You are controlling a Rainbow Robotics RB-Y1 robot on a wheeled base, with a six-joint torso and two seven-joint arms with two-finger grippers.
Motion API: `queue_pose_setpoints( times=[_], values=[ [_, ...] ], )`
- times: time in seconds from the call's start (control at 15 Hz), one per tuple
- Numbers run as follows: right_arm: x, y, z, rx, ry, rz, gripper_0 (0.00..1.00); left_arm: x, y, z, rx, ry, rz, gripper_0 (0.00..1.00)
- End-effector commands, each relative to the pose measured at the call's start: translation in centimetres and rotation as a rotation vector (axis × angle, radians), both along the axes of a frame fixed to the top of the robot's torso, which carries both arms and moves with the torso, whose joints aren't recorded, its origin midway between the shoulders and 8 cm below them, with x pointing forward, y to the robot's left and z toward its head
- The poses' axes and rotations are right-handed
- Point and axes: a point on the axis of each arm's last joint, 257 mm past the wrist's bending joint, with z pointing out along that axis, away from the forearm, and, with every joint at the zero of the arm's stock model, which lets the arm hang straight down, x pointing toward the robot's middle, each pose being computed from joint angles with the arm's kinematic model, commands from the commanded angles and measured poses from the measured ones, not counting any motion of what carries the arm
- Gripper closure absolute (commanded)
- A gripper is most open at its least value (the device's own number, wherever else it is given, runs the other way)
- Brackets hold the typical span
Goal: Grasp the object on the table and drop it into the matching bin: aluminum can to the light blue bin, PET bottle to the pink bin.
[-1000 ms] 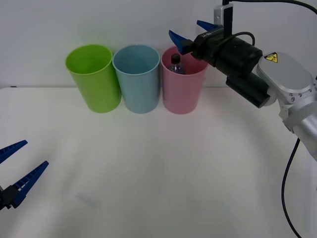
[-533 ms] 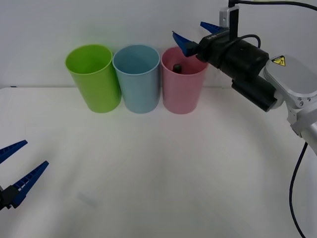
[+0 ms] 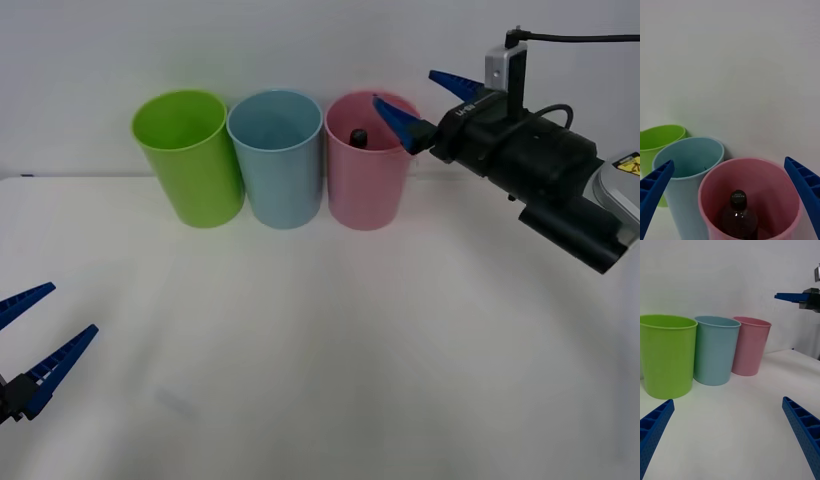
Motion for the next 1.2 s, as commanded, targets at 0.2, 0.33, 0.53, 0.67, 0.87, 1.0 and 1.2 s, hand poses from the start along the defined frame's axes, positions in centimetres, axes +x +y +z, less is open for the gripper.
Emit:
queue_pose_setpoints(
  times=[0.2,0.33,0.53,0.67,0.87,1.0,1.2],
  values=[
    [-4.4,-2.8,-1.6,-0.023,0.011,-0.002,0.0,0.0,0.0,0.0,0.0,0.0,0.0,0.0],
    [-6.2,-3.7,-2.7,-0.025,0.025,0.002,0.0,0.0,0.0,0.0,0.0,0.0,0.0,0.0],
    [-8.7,-5.1,-4.3,-0.046,0.048,0.034,0.0,0.0,0.0,0.0,0.0,0.0,0.0,0.0],
    [-10.6,-6.0,-5.8,-0.062,0.069,0.045,0.0,0.0,0.0,0.0,0.0,0.0,0.0,0.0],
    [-13.0,-6.7,-7.7,-0.086,0.087,0.046,0.0,0.0,0.0,0.0,0.0,0.0,0.0,0.0],
    [-14.3,-7.3,-8.9,-0.121,0.074,0.033,0.0,0.0,0.0,0.0,0.0,0.0,0.0,0.0],
    [-16.4,-7.8,-11.1,-0.152,0.068,0.039,0.0,0.0,0.0,0.0,0.0,0.0,0.0,0.0]
  ],
)
